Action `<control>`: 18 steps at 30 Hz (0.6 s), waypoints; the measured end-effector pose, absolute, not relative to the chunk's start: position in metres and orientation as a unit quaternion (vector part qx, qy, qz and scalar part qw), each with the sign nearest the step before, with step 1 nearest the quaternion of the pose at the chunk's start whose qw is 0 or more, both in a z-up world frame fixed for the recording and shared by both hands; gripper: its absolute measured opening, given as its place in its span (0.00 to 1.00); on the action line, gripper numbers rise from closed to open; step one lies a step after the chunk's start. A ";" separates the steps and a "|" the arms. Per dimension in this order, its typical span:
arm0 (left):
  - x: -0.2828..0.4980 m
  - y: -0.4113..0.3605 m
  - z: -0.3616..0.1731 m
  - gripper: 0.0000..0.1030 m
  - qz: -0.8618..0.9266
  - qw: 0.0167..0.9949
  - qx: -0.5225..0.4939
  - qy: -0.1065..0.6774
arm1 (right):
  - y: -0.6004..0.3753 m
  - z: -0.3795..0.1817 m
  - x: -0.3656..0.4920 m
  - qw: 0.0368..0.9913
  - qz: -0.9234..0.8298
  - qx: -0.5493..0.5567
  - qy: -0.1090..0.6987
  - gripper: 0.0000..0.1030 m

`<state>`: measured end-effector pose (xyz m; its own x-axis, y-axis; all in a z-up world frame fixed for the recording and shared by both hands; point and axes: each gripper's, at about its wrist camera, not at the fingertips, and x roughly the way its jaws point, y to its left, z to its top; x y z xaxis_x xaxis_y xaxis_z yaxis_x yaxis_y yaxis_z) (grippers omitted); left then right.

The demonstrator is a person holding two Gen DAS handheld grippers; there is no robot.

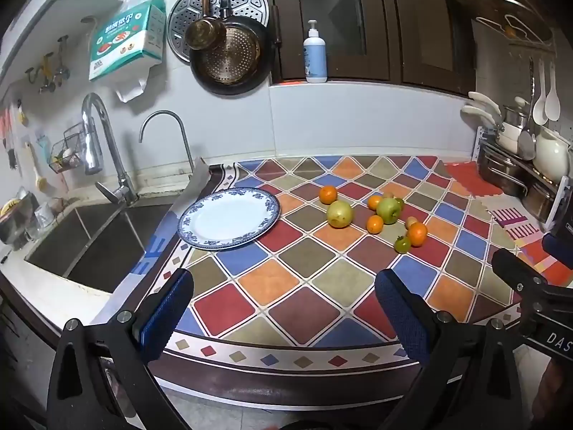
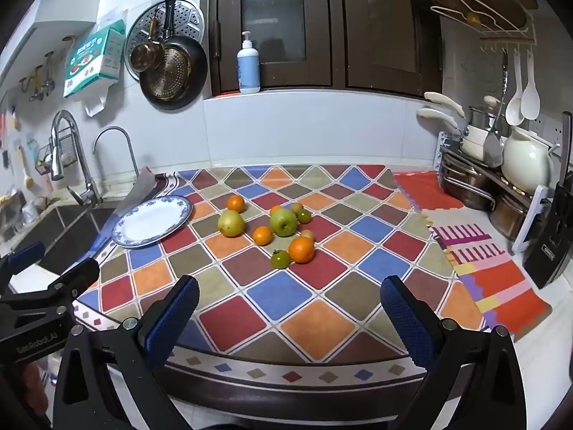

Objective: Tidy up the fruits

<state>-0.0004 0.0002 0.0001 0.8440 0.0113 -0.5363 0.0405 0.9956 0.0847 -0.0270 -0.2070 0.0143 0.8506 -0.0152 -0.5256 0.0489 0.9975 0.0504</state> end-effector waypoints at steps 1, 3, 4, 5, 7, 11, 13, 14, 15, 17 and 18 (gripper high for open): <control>0.000 0.000 0.000 1.00 -0.009 0.959 0.045 0.279 | -0.207 0.014 -0.027 0.961 -0.015 0.034 0.273 0.99; -0.005 0.001 0.003 1.00 -0.017 0.961 0.040 0.274 | -0.206 0.014 -0.027 0.961 -0.013 0.035 0.273 0.99; -0.005 -0.001 0.003 1.00 -0.015 0.960 0.042 0.276 | -0.206 0.014 -0.028 0.961 -0.012 0.034 0.273 0.99; -0.003 -0.001 0.003 1.00 -0.016 0.958 0.039 0.283 | -0.206 0.013 -0.027 0.960 -0.013 0.036 0.276 0.99; -0.005 -0.003 0.005 1.00 -0.015 0.959 0.039 0.280 | -0.208 0.013 -0.027 0.961 -0.013 0.034 0.275 0.99; -0.004 -0.004 0.002 1.00 -0.016 0.959 0.037 0.280 | -0.209 0.015 -0.030 0.962 -0.013 0.029 0.272 0.99; -0.004 -0.005 0.004 1.00 -0.015 0.959 0.037 0.281 | -0.207 0.014 -0.030 0.962 -0.013 0.025 0.271 0.99; -0.006 -0.001 0.005 1.00 -0.017 0.960 0.035 0.279 | -0.206 0.015 -0.030 0.962 -0.015 0.026 0.272 0.99; -0.006 -0.002 0.006 1.00 -0.016 0.960 0.036 0.279 | -0.206 0.015 -0.030 0.962 -0.015 0.025 0.273 0.99; -0.007 -0.002 0.007 1.00 -0.015 0.960 0.036 0.277 | -0.206 0.014 -0.031 0.962 -0.016 0.025 0.272 0.99; -0.008 -0.002 0.008 1.00 -0.015 0.960 0.036 0.277 | -0.206 0.014 -0.030 0.961 -0.015 0.024 0.273 0.99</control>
<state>-0.0076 -0.0016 0.0075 0.8459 -0.0093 -0.5332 0.0491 0.9970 0.0605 -0.0298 -0.2063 0.0143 0.8501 -0.0154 -0.5263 0.0421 0.9984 0.0388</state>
